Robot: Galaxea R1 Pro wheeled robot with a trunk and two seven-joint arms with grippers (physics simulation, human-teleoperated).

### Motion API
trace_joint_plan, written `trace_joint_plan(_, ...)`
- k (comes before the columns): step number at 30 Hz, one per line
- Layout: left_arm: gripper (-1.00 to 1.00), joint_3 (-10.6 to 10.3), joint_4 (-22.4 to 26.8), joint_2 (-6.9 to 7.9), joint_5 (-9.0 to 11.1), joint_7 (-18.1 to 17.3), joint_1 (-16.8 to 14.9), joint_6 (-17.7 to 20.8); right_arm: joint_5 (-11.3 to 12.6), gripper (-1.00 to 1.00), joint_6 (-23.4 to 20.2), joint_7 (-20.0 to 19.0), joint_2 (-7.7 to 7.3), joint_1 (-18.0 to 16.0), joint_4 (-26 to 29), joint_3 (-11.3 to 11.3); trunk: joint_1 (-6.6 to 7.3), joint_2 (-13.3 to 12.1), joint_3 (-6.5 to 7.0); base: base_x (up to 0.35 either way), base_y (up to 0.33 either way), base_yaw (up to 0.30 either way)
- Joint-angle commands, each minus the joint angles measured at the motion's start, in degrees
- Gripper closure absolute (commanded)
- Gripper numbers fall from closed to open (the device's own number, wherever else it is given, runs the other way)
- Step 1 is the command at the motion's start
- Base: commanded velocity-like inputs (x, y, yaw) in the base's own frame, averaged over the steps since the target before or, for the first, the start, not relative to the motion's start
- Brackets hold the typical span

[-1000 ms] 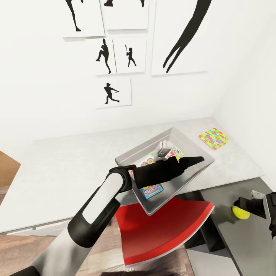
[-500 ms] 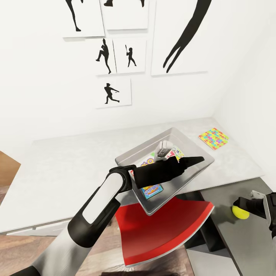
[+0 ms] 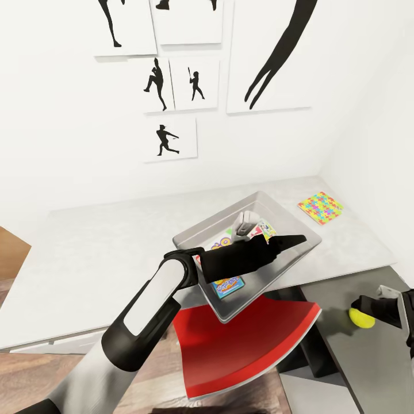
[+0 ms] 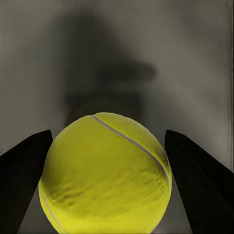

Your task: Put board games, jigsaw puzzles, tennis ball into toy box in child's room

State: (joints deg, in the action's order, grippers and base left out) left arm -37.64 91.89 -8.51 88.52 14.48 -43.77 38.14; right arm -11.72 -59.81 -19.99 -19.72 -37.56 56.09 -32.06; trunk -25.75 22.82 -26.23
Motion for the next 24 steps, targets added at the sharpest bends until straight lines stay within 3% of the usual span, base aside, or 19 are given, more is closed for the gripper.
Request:
trace_joint_plan(1, -1.0, 0.02, 0.05, -0.02, 0.6, 0.55, -0.04, 0.09, -0.52, 1.0, -0.19, -0.65, -0.09, -0.04, 0.19, -0.12, -0.03, 0.1, -0.09, 0.0, 0.0, 0.0)
trace_joint_plan(6, -1.0, 0.02, 0.06, -0.02, 0.6, 0.55, -0.01, 0.09, -0.17, 1.0, -0.19, -0.85, -0.37, 0.08, 1.44, -0.18, -0.03, 0.1, -0.09, 0.0, 0.0, 0.0)
trace_joint_plan(14, -1.0, 0.02, 0.05, 0.04, 0.6, 0.38, 0.36, 0.04, 1.04, 1.0, -0.19, -3.3, -0.84, 0.96, 7.77, -0.54, -0.03, 0.1, -0.09, 0.0, 0.0, 0.0)
trace_joint_plan(18, -1.0, 0.02, 0.05, 0.02, 0.6, 0.29, 0.51, 0.02, 1.35, 1.0, -0.19, -8.52, -1.8, 2.98, 13.36, -2.93, -0.03, 0.1, -0.09, 0.0, 0.0, 0.0)
trace_joint_plan(24, -1.0, -0.06, 0.05, -0.07, 0.6, -1.07, 0.59, 0.01, 1.29, 1.0, -0.19, -19.75, -2.46, 7.6, 24.16, -8.01, -0.03, 0.1, -0.09, 0.0, 0.0, 0.0)
